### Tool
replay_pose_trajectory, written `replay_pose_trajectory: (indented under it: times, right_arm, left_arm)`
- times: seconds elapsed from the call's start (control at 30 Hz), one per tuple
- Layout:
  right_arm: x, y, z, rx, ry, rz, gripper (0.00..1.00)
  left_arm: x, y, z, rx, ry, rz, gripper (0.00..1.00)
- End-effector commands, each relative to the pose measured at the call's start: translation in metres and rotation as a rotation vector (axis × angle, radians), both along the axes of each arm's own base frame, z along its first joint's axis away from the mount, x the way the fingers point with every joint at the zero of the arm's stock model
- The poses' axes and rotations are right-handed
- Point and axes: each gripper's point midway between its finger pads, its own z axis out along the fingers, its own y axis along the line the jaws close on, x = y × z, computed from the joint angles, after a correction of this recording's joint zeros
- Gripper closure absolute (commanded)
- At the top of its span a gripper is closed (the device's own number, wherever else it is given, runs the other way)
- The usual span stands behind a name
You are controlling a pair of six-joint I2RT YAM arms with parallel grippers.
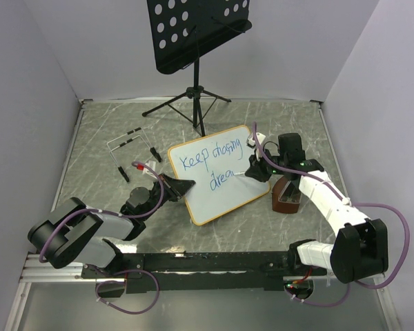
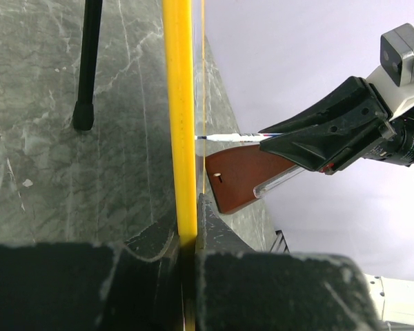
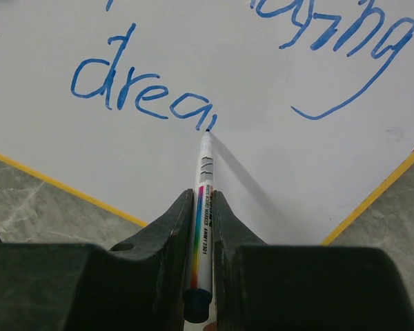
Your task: Write a sentence on the whiteboard
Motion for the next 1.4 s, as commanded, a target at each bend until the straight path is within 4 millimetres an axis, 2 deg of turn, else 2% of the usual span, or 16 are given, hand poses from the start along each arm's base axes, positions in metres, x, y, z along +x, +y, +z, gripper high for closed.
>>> replay_pose_trajectory:
  times: [0.0,0.47,0.77,1.37]
  right_arm:
    - [0.015,0.003,0.015,0.024,-0.047,-0.01,1.0]
    - [0.034,0.002,0.025,0.038,-0.084,-0.06,1.0]
    - [0.04,-0.009,0.019,0.008,-0.073,-0.105,1.0]
    - [0.002,-0.011,0.003,-0.021,-0.013,-0.007,1.0]
  left_arm:
    - [-0.001,-0.007,0.036,-0.051,-0.135,-0.032,0.99]
    - [-0.003,-0.006,0.035,-0.054,-0.133,-0.031,0.99]
    - [-0.003,-0.005,0.035,-0.055,-0.134,-0.026,0.99]
    - [-0.003,-0.006,0.035,-0.06,-0.134,-0.031,0.99]
